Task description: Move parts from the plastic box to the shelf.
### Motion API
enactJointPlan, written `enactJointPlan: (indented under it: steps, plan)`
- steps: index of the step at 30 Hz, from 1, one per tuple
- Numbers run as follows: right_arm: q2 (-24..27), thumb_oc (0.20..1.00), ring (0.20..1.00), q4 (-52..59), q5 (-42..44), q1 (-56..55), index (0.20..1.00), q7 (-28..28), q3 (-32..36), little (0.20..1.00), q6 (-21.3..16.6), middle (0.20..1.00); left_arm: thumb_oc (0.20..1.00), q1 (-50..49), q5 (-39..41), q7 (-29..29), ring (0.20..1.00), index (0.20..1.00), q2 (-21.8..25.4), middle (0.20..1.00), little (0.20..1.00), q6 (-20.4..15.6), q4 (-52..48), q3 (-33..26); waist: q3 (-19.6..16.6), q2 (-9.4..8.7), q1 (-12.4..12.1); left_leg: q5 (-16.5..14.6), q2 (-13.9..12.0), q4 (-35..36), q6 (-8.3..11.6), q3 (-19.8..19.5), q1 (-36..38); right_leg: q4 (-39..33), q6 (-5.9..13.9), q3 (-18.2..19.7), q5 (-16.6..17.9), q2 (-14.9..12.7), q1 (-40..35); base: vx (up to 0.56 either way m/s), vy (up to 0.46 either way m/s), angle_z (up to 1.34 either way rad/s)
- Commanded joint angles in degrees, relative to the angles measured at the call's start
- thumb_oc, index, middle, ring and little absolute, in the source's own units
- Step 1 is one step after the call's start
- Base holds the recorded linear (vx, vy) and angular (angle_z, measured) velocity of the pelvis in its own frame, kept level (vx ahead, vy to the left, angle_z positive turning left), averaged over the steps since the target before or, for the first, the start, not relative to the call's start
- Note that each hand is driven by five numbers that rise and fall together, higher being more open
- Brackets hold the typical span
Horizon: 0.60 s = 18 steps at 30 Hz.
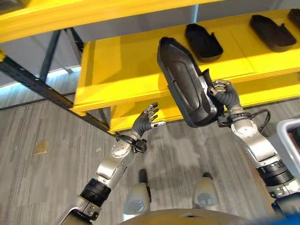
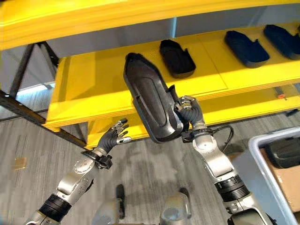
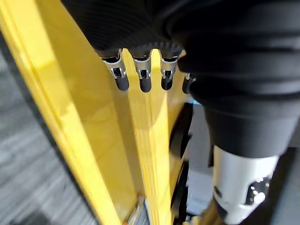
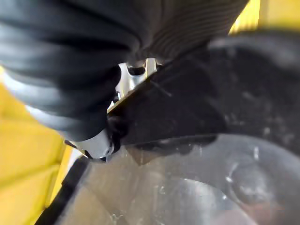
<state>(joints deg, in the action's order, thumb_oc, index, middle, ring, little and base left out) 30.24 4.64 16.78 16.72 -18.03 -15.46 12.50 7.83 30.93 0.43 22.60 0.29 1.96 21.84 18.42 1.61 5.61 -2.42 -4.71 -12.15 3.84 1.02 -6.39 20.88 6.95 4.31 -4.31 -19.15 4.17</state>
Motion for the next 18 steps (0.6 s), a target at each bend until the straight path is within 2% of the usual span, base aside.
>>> enactJointPlan:
  steps: [1,3,8,12,13,15,17,18]
  plan:
    - [0.7,0.2,0.2,4.93,2.27,0.77,0.2,-0.57,2.1,0.2,-4.2,0.2,1.0,-3.41,0.69,0.77,1.0,1.0,0.28,1.0,1.0,-3.82,-6.41,-2.52,-4.88,1.35,0.07,1.39,-5.24,6.73,0.36,1.78,3.6,-3.97,-2.85,-4.99,-5.7,11.04,-1.0,0.2,0.313,0.08]
    - [-0.56,0.2,0.2,5.76,2.15,-0.87,0.2,-0.1,1.95,0.2,-4.44,0.2,1.0,-3.63,-0.8,0.33,1.0,1.0,0.61,1.0,1.0,-2.82,-7.57,-2.68,-5.27,0.46,-0.37,0.13,-3.79,6.56,-0.48,2.96,4.26,-7.89,-0.97,-6.09,-2.52,9.23,-1.39,0.15,0.252,-0.11]
    - [-1.44,0.2,0.2,5.68,1.77,-0.11,0.2,0.24,0.06,0.2,-4.91,0.2,1.0,-3.91,-1.62,1.56,1.0,1.0,1.23,1.0,1.0,-3.02,-9.27,-2.04,-5.46,-1.42,-1.51,-3.16,-1.97,3.6,-2.09,5.52,3.99,-12.52,1.39,-6.47,1.27,6.34,-2.07,0.07,0.177,-0.05]
    - [-2.19,0.2,0.2,3.99,0.94,1.15,0.2,-0.23,-0.51,0.2,-5.02,0.2,1.0,-4.31,-1.33,2.28,1.0,1.0,1.36,1.0,1.0,-3.32,-9.93,-1.51,-5.4,-2.31,-2.76,-5.01,-0.94,1.17,-3.26,6.81,3.73,-12.82,1.88,-7.72,2.51,4.23,-2.92,0.06,0.217,-0.13]
    - [-2.52,0.2,0.2,3.19,0.52,1.43,0.2,-0.9,0.17,0.2,-4.45,0.2,1.0,-4.41,-1.37,1.32,1.0,1.0,1.08,1.0,1.0,-3.54,-10.01,-1.04,-5.3,-3.16,-3.69,-6.15,-0.48,-0.19,-4.37,7.77,3.64,-11.79,1.63,-9.55,3.29,3.05,-3.33,0.07,0.26,-0.21]
    - [-2.87,0.2,0.2,2.73,1.41,1.37,0.2,-0.14,0.52,0.2,-4.44,0.2,1.0,-4.96,-1.85,1.2,1.0,1.0,0.89,1.0,1.0,-3.08,-10.33,-1.14,-4.81,-3.59,-4.3,-6.81,-0.42,-0.68,-5.09,8.79,4.16,-9.14,1.37,-11.71,5.07,2.37,-2.19,0.05,0.178,-0.14]
    - [-3.36,0.2,0.2,2.21,0.85,1.89,0.2,1.99,0.55,0.2,-5.12,0.2,1.0,-5.84,-2.32,2.39,1.0,1.0,0.69,1.0,1.0,-3.57,-10.8,-1.34,-4.02,-3.97,-5.03,-7.52,-0.87,-0.28,-5.76,11.57,5.81,-4.64,1.72,-15.05,7.23,1.72,0.45,0.04,0.109,-0.38]
    - [-3.5,0.2,0.2,1.99,1.73,2.98,0.2,2.94,0.24,0.2,-4.61,0.2,1.0,-5.71,-2.91,4.02,1.0,1.0,0.62,1.0,1.0,-3.41,-10.77,-0.57,-3.46,-4.33,-4.72,-7.83,-0.95,0.71,-5.74,12.3,6.9,-4.89,1.75,-14.85,6.93,3.6,2.53,0.08,-0.032,-1.1]
